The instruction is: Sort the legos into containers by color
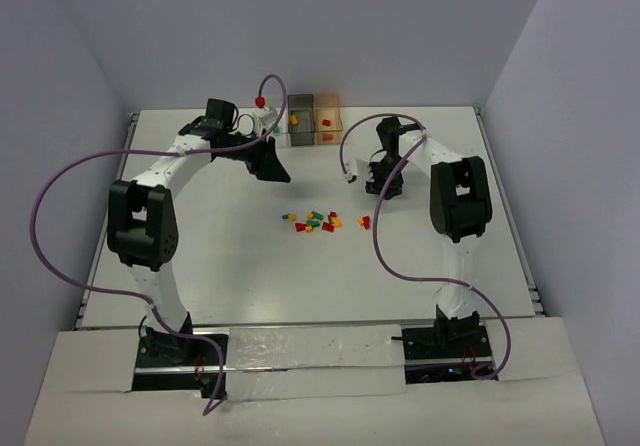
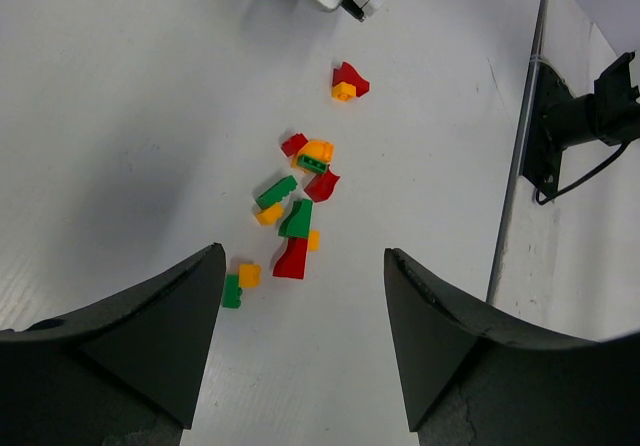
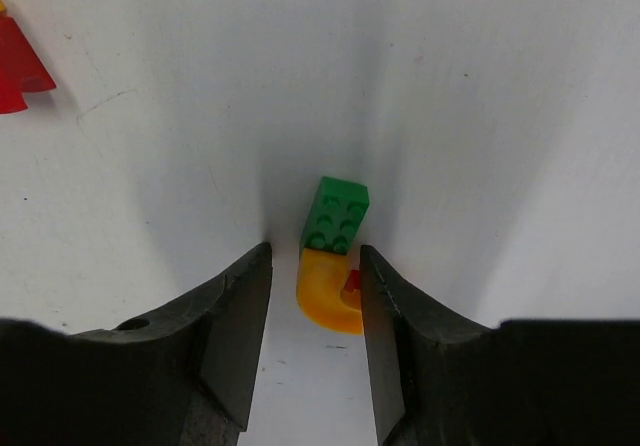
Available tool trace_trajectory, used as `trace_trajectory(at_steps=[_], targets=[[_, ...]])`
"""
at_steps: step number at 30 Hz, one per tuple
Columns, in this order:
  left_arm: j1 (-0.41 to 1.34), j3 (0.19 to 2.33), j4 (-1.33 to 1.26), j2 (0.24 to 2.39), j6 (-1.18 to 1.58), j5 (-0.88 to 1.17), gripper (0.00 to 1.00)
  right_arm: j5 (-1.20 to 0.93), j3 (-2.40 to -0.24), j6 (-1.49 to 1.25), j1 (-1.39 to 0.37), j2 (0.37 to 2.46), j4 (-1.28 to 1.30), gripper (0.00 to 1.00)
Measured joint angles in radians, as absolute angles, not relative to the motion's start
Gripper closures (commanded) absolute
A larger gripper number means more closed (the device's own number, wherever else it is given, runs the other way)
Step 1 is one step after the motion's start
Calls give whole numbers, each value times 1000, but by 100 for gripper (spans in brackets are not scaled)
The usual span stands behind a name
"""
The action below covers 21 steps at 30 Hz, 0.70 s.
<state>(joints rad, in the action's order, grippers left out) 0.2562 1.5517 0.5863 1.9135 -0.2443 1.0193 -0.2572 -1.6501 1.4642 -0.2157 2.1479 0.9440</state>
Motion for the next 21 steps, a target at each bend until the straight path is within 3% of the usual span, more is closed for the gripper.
trace_trajectory(at_steps=[7,17,21], targets=[[256,1559,591,1916,-247,1019,27,-243,-1647,1471,-216,2148,939,62],[256,1522,517,1907,-170,1017,38,-250,-1647,1462,-229,2126,949,88],[250,1456,419,1883,-56,1033,38,-283,-1658,1441,-261,2082,981,92]])
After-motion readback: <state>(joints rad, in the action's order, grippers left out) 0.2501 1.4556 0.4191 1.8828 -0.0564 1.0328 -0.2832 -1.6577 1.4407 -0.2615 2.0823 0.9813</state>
